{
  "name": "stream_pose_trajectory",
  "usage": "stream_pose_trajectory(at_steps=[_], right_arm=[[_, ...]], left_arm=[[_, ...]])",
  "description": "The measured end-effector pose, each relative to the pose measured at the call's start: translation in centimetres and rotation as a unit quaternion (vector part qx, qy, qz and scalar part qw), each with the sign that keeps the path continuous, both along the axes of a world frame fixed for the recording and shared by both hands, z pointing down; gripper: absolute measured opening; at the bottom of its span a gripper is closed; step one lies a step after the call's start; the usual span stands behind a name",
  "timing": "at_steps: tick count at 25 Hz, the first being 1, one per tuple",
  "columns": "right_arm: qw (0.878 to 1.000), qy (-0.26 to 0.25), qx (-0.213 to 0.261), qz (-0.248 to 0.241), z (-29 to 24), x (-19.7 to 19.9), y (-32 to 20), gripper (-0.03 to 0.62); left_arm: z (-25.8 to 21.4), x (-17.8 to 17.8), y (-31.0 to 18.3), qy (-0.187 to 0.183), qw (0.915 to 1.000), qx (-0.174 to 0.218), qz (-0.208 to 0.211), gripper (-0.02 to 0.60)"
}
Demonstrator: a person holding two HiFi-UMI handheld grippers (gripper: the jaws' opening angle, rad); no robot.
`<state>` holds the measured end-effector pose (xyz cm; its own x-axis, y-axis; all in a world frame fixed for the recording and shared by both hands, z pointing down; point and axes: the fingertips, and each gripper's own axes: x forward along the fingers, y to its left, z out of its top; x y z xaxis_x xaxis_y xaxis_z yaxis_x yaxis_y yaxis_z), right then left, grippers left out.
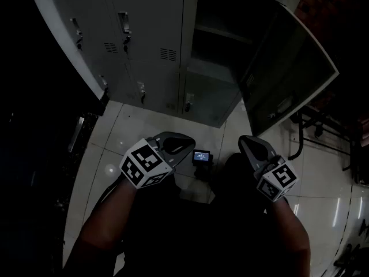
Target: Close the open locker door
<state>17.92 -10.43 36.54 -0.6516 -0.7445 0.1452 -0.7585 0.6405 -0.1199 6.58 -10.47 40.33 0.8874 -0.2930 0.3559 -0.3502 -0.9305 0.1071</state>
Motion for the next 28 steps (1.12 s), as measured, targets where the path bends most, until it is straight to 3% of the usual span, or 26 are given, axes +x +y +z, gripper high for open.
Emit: stream_pose_trajectory(at_steps=[12, 18, 23, 28], right_arm=[[0.998, -0.036, 0.016, 0.046, -2.2, 2.8, 0.4, 0.003], [0.992, -0.02, 0.016, 0.12, -4.7, 8.5, 0.1, 0.1], [0.987, 0.023, -0.005, 0.161, -3.8, 12.3, -0.8, 0.202], [0.987, 0.009, 0.035, 0.157, -6.3, 12.9, -3.6, 0.216]], left_arm=[[0.2, -0.3, 0.2, -0.003, 1.0, -0.004, -0.001, 0.012], [0.2, -0.2, 0.2, -0.003, 1.0, -0.004, -0.001, 0.012], [0.2, -0.2, 0.3, -0.004, 1.0, -0.003, 0.0, 0.012], [0.2, 0.0, 0.3, -0.005, 1.0, -0.001, 0.0, 0.012]])
